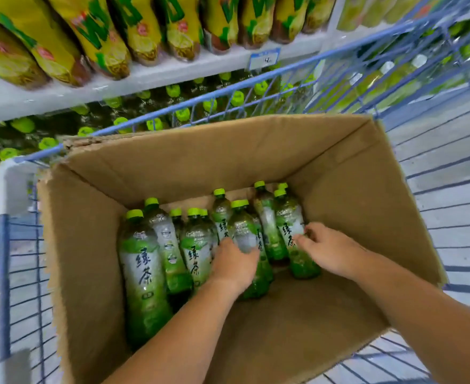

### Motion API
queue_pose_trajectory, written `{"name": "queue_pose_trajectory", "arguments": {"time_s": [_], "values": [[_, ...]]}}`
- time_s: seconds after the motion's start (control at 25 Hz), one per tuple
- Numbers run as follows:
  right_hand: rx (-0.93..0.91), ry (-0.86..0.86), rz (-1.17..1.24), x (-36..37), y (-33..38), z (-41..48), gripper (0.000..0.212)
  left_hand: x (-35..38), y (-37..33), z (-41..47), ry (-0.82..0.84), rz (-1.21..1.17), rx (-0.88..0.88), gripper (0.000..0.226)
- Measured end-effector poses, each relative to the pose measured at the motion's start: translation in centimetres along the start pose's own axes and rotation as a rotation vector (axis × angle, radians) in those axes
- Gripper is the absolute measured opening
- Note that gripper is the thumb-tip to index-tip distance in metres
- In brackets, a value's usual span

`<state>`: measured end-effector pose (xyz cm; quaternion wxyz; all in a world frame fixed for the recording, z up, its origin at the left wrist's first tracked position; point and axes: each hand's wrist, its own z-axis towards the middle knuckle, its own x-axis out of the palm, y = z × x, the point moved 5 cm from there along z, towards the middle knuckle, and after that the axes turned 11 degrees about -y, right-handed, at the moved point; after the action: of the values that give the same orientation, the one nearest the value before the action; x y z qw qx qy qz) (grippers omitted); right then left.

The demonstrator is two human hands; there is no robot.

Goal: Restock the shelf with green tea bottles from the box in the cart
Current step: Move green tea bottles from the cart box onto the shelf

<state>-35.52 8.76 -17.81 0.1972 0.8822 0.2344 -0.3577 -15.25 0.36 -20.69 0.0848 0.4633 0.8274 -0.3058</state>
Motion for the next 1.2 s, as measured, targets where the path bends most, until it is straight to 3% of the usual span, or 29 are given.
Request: {"name": "queue_pose_trajectory", "arguments": {"time_s": [0.28,0.4,0.64,0.96,1.2], "values": [[0.066,0.117,-0.046,2.6,-1.9,5.8,0.063,4.3,0.7,2.9,-0.111,0.113,-0.055,0.09],[0.086,0.131,-0.043,4.6,-2.1,7.1,0.074,5.1,1.0,3.8,-0.166,0.18,-0.055,0.093],[0.122,0.111,-0.026,5.9,-2.1,8.7,0.075,5.1,1.5,4.4,-0.215,0.181,-0.055,0.072],[0.146,0.113,0.043,3.4,-1.0,6.9,0.05,2.7,2.3,5.2,-0.03,0.093,-0.069,0.081],[0.175,0.04,0.406,0.7,0.1,2.6,0.036,0.6,1.4,3.1,0.011,0.047,0.023,0.082]]}}
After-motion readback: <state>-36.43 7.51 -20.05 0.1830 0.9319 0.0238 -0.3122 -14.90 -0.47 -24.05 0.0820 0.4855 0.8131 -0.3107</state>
